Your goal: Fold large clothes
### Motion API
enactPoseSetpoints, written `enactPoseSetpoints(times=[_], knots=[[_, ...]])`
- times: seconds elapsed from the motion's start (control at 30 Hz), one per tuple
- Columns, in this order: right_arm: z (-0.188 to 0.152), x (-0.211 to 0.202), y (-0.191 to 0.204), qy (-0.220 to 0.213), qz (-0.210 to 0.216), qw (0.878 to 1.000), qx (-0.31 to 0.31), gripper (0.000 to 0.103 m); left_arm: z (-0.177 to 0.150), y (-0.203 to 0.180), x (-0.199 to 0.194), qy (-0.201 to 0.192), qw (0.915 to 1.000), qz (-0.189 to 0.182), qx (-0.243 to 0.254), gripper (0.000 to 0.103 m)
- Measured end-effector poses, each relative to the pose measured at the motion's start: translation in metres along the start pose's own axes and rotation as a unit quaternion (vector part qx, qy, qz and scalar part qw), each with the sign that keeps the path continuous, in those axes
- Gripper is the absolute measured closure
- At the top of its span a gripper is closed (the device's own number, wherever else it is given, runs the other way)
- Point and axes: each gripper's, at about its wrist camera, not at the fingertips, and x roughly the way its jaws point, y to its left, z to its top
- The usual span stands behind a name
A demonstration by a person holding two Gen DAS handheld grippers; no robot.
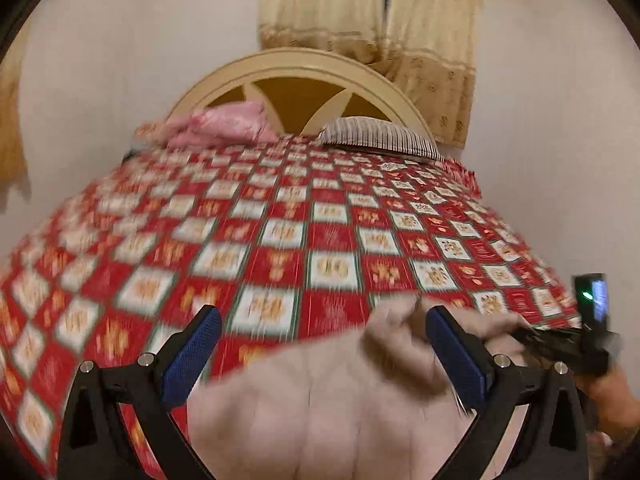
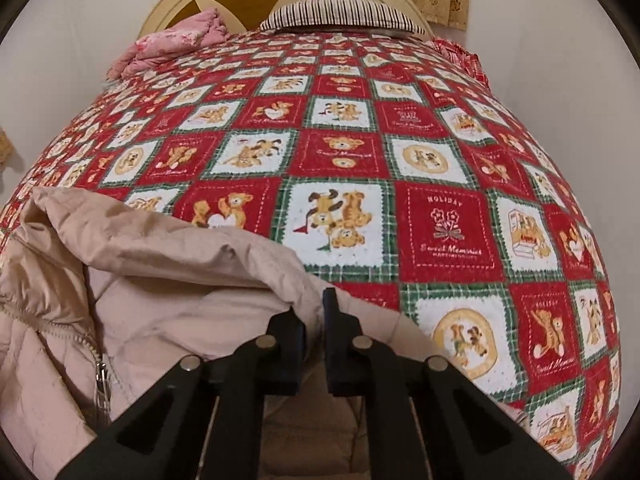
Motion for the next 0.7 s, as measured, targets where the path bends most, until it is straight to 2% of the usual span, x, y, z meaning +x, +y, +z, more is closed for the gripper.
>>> enactPoseSetpoints(times=[0.1, 0.13, 0.23, 0.3, 0.4, 0.47, 0.53, 0.7], knots=[[-0.008, -0.005, 0.001, -0.009, 0.001, 1.000, -0.009, 0.096, 0.021, -0.026, 0.029, -0.002, 0.9987, 0.024, 0.045, 0.001], [-0.011, -0.005, 0.001, -0.009, 0.001, 1.000, -0.012, 0.096, 0.024, -0.031, 0.038, 0.002, 0.9985, 0.022, 0.051, 0.001], [-0.019, -0.005, 0.002, -0.010, -0.003, 1.000, -0.026, 0.096, 0.027, -0.049, 0.076, 0.032, 0.9963, 0.037, 0.070, 0.001], [-0.022, -0.003, 0.002, -0.007, -0.003, 1.000, -0.029, 0.096, 0.014, -0.060, 0.103, 0.075, 0.9922, 0.051, 0.086, 0.001], [-0.025, -0.003, -0.001, -0.006, 0.002, 1.000, -0.029, 0.096, -0.020, -0.067, 0.118, 0.128, 0.9842, 0.046, 0.114, 0.001], [-0.028, -0.005, -0.001, -0.006, 0.003, 0.999, -0.036, 0.096, -0.047, -0.074, 0.118, 0.141, 0.9760, 0.063, 0.153, 0.001], [-0.031, -0.005, 0.000, -0.002, 0.004, 0.999, -0.047, 0.096, -0.065, -0.077, 0.115, 0.147, 0.9714, 0.063, 0.175, 0.001], [-0.033, -0.016, 0.003, -0.004, 0.003, 0.998, -0.061, 0.096, -0.073, -0.073, 0.119, 0.157, 0.9719, 0.067, 0.162, 0.001]])
